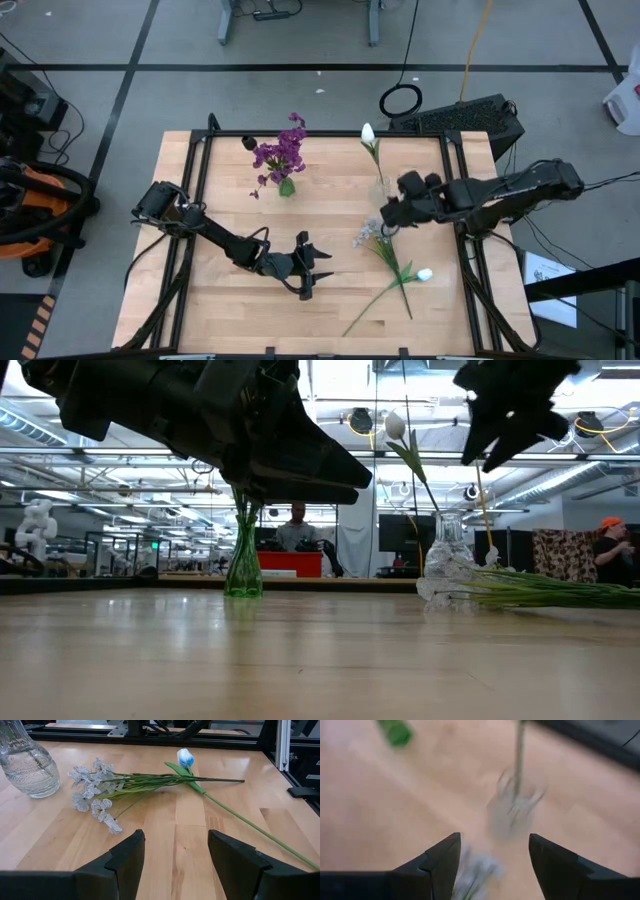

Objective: Sort flowers into vase by color
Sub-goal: Put the white flowers into the transparent vase

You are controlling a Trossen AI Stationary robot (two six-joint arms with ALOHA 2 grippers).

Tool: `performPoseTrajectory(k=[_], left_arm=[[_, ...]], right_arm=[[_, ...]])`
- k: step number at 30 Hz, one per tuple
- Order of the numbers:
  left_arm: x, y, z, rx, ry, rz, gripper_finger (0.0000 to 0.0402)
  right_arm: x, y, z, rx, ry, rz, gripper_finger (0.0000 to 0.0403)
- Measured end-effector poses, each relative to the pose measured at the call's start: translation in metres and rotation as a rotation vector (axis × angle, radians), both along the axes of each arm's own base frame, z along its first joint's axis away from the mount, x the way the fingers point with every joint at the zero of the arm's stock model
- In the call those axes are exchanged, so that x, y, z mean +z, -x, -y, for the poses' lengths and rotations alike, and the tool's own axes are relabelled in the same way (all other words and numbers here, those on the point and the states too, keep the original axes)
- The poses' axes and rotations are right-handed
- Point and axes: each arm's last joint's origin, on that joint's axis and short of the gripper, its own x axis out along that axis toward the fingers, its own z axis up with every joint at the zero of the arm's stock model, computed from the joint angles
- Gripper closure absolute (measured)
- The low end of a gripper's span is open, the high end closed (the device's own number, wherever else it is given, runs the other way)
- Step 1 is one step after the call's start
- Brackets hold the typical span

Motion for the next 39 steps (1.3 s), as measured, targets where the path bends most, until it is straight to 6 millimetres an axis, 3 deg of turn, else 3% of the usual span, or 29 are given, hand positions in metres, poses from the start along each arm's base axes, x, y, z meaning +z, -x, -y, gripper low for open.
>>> performPoseTrajectory(k=[9, 17, 27, 34, 39], left_arm=[[0.0, 0.0, 0.0, 0.002, 0.002, 0.0, 0.0178], [0.0, 0.0, 0.0, 0.028, 0.072, 0.0, 0.0178], [0.0, 0.0, 0.0, 0.046, 0.122, 0.003, 0.0178], [0.0, 0.0, 0.0, 0.046, 0.124, 0.004, 0.0178], [0.0, 0.0, 0.0, 0.046, 0.125, 0.005, 0.0178]], right_arm=[[-0.014, 0.007, -0.058, 0.101, -0.174, -0.016, 0.0176], [-0.054, 0.002, -0.107, 0.094, -0.192, -0.131, 0.0176], [-0.101, -0.014, -0.13, 0.112, -0.151, -0.265, 0.0164], [-0.109, -0.018, -0.132, 0.13, -0.132, -0.281, 0.0097], [-0.115, -0.019, -0.134, 0.132, -0.122, -0.297, 0.0076]])
